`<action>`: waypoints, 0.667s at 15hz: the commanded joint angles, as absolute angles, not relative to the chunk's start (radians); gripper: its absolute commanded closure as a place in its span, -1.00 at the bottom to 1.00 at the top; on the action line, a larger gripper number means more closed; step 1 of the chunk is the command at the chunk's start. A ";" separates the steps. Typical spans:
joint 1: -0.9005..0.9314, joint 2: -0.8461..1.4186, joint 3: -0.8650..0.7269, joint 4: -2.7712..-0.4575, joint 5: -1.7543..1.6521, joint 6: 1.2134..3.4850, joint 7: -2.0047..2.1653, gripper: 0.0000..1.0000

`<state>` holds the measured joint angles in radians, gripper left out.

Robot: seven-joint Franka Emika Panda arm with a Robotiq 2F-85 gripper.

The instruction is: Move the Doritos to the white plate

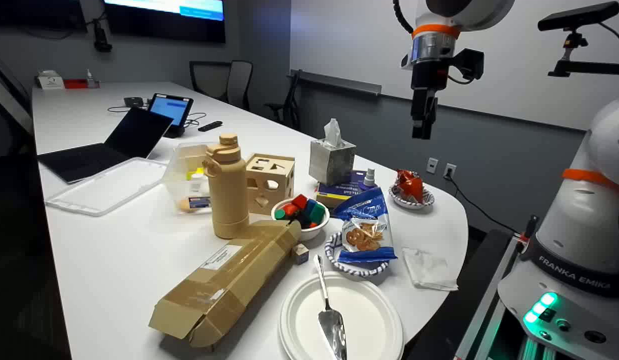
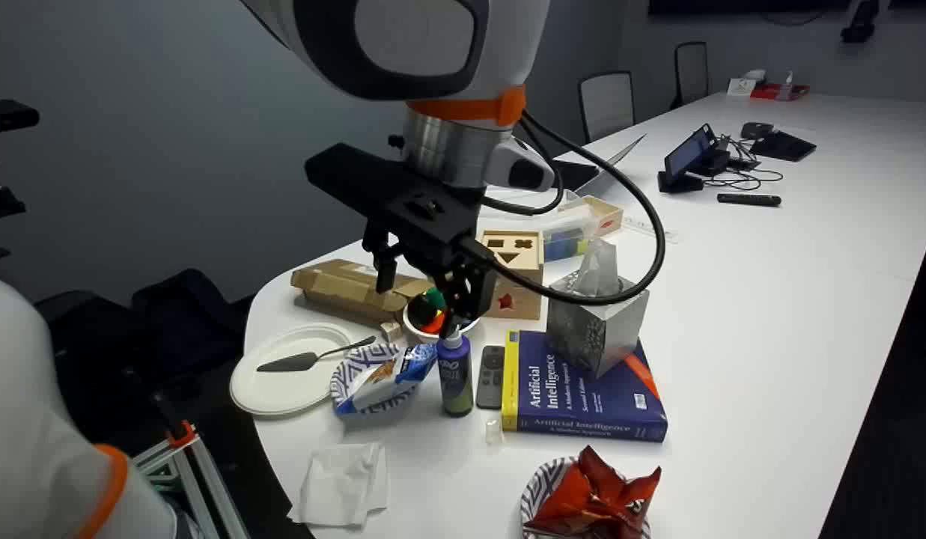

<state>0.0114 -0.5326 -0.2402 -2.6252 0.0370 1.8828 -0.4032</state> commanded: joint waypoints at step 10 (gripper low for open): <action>-0.009 -0.524 -0.221 -2.623 0.046 1.880 -0.411 -1.00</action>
